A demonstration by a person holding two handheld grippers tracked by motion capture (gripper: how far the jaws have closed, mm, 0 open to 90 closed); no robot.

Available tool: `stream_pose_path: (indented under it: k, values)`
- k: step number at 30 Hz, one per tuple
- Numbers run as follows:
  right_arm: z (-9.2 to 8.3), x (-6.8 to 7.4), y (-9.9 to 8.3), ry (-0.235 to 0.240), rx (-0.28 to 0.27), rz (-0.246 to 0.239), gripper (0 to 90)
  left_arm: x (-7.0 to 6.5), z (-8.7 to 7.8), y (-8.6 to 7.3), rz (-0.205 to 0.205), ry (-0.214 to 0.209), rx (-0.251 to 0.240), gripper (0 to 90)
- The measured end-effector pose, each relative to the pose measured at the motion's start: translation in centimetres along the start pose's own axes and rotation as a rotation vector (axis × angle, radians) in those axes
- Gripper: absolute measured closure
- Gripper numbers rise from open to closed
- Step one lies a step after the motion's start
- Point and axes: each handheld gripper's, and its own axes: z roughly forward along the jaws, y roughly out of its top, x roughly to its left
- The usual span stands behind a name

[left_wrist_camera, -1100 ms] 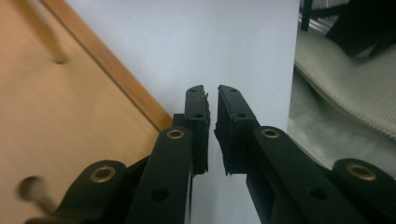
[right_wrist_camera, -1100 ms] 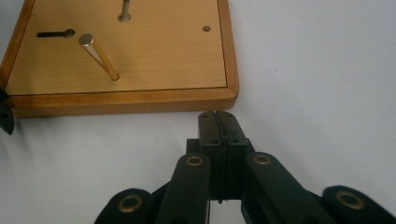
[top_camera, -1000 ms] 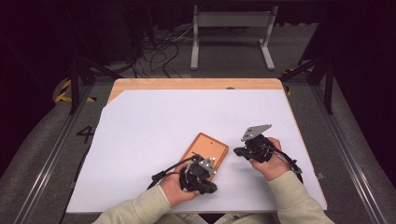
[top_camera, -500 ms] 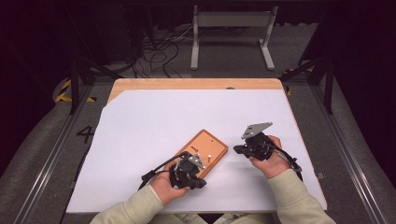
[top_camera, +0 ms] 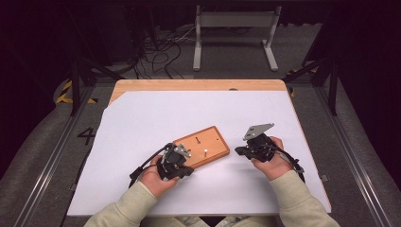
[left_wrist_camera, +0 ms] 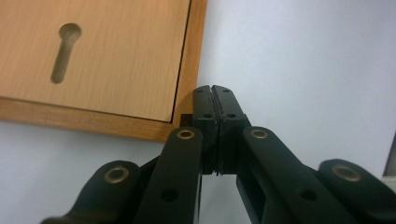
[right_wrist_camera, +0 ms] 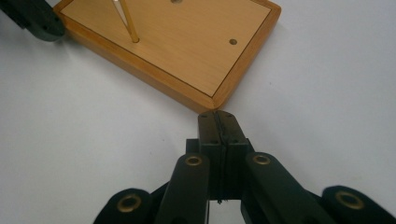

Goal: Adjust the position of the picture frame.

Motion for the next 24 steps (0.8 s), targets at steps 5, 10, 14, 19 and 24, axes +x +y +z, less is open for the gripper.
stream_pose_path:
  k: [5,10,14,19,24]
  values:
    - [-0.1,0.0,-0.1,-0.003,0.001,0.004,90.0,0.9,-0.1,-0.1,-0.016,0.038,-0.023,89.5]
    - [0.0,0.1,-0.1,-0.003,0.000,0.002,90.0,2.2,-0.1,-0.2,-0.038,0.100,-0.073,89.5]
    - [0.1,0.1,-0.1,-0.002,0.001,0.000,90.0,3.1,-0.2,-0.3,-0.068,0.108,-0.117,89.4]
    - [0.1,0.2,-0.3,-0.003,0.005,0.004,90.0,3.9,0.0,-0.2,-0.097,0.112,-0.149,89.3]
    - [-0.1,0.1,-0.3,-0.001,-0.002,0.009,90.0,3.7,-0.6,-0.4,-0.090,0.056,-0.150,79.1]
